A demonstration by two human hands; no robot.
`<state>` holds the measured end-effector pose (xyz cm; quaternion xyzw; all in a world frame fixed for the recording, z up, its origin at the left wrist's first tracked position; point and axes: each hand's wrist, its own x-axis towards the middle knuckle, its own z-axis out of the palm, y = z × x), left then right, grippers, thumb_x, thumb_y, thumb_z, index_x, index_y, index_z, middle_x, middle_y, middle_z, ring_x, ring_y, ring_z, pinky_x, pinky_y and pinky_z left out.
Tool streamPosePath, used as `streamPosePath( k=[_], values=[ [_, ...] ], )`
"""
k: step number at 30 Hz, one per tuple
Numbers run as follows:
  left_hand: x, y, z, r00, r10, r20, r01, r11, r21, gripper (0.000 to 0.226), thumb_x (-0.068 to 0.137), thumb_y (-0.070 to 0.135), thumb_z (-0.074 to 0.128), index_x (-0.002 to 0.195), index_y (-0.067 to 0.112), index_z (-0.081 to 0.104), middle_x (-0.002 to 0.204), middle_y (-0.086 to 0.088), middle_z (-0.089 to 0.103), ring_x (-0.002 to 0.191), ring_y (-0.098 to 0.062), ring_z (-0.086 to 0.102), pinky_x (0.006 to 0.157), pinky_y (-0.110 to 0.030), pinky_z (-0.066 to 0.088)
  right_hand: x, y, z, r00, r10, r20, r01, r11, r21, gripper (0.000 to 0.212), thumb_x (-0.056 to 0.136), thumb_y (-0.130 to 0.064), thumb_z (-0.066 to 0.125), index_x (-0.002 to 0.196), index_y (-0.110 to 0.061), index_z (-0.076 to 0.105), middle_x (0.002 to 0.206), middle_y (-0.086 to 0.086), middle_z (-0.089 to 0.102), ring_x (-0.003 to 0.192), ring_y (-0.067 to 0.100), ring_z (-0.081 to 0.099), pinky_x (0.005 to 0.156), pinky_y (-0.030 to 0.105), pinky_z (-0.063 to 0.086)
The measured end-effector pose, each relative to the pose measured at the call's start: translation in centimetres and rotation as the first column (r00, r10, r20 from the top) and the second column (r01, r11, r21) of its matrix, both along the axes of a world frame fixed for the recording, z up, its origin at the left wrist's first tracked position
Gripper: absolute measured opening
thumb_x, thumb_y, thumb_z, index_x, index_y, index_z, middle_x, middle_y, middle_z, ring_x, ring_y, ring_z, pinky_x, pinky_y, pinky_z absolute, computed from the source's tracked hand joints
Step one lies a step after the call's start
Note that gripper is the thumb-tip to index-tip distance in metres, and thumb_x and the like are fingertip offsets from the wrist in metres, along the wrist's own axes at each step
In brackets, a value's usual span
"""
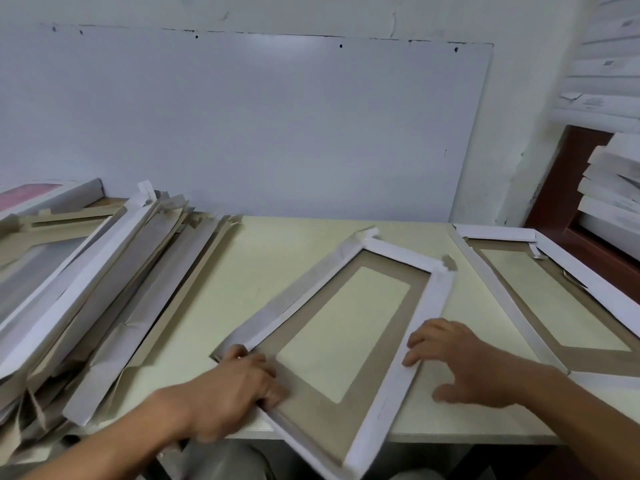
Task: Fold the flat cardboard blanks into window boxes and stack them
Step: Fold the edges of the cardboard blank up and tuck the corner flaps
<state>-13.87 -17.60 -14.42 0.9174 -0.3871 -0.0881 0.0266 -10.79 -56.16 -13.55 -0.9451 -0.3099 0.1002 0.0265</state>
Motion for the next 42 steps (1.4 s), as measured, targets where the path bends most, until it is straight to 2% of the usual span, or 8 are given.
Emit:
streamPosePath(
  k=[7,11,17,21,25,31,37,42],
  values=[
    [2.9,6.0,1.8,0.94,0.232,0.25,-0.258,0.963,0.078,0.035,0.086,0.014,0.045,0.099,0.037,0.068,0.133,0.009,0.046,0.126,-0.015,0.035,0.105,-0.034,0.027,0.8,2.5,0.3,0.999,0.001,-0.045,-0.008,0.988,-0.157,0.02,0.093,-0.048,0.048,0.09,-0.029,0.055,0.085,-0.015,0.054,0.079,0.004,0.052,0.075,0.025,0.045],
    [1.9,3.2,3.7,0.811,0.411,0.417,-0.277,0.897,-0.345,0.051,0.076,-0.008,0.053,0.118,0.018,0.067,0.124,-0.003,0.059,0.105,-0.025,0.061,0.084,-0.038,0.051,0.5,7.5,-0.4,0.988,0.086,-0.132,-0.088,0.996,-0.005,0.025,0.092,-0.043,0.049,0.077,-0.024,0.046,0.073,-0.009,0.048,0.068,0.011,0.045,0.065,0.034,0.04],
    [-4.3,-5.9,0.8,0.97,-0.035,0.241,0.163,0.83,-0.534,0.026,0.086,0.016,0.057,0.11,0.017,0.064,0.111,-0.002,0.062,0.102,-0.02,0.059,0.081,-0.031,0.052,3.9,17.1,-1.3,0.986,-0.088,-0.138,0.112,0.977,0.181,0.032,0.082,-0.02,0.059,0.057,-0.012,0.042,0.056,0.007,0.043,0.059,0.025,0.039,0.055,0.034,0.037],
    [-4.3,-8.4,-2.5,0.965,-0.114,0.236,0.179,0.944,-0.277,0.049,0.101,0.042,0.041,0.147,0.024,0.042,0.156,0.002,0.036,0.148,-0.016,0.021,0.118,-0.034,0.025,6.6,20.4,-1.3,0.895,-0.343,-0.286,0.438,0.795,0.419,0.047,0.088,-0.022,0.064,0.054,-0.02,0.032,0.051,-0.002,0.031,0.05,0.017,0.032,0.052,0.029,0.028],
    [-2.9,-7.3,-3.2,0.955,-0.118,0.273,0.219,0.901,-0.374,0.02,0.1,0.022,0.052,0.113,0.016,0.066,0.117,-0.005,0.064,0.12,-0.022,0.053,0.099,-0.029,0.045,8.0,19.3,-1.1,0.765,-0.299,-0.571,0.626,0.555,0.547,0.026,0.095,-0.021,0.059,0.072,-0.008,0.056,0.072,0.01,0.056,0.066,0.022,0.056,0.075,0.041,0.057],
    [0.3,-3.7,-2.7,0.989,0.058,0.134,0.013,0.877,-0.481,0.027,0.101,0.018,0.049,0.119,0.02,0.068,0.111,-0.001,0.065,0.109,-0.018,0.055,0.094,-0.031,0.045,5.8,11.1,-0.6,0.907,-0.214,-0.362,0.313,0.919,0.242,0.045,0.073,-0.07,0.062,0.075,-0.025,0.066,0.069,-0.016,0.061,0.06,0.006,0.053,0.059,0.02,0.041],
    [0.7,-3.3,-3.0,0.982,0.19,0.009,-0.153,0.82,-0.552,0.036,0.096,0.019,0.055,0.131,0.028,0.062,0.097,0.008,0.048,0.09,-0.006,0.052,0.083,-0.018,0.043,0.9,6.8,-1.0,0.924,-0.114,-0.365,0.251,0.9,0.357,0.023,0.075,-0.041,0.081,0.092,-0.028,0.071,0.071,-0.02,0.059,0.066,-0.001,0.053,0.063,0.014,0.041],
    [1.3,-2.9,-2.5,0.953,0.278,-0.118,-0.291,0.742,-0.604,0.011,0.089,0.018,0.065,0.08,0.023,0.061,0.076,0.007,0.054,0.069,-0.01,0.049,0.069,-0.033,0.047,-1.3,6.2,-1.7,0.942,-0.182,-0.281,0.275,0.899,0.341,0.04,0.092,-0.058,0.056,0.126,-0.038,0.053,0.117,-0.023,0.049,0.109,-0.001,0.048,0.098,0.024,0.043]
  ],
)
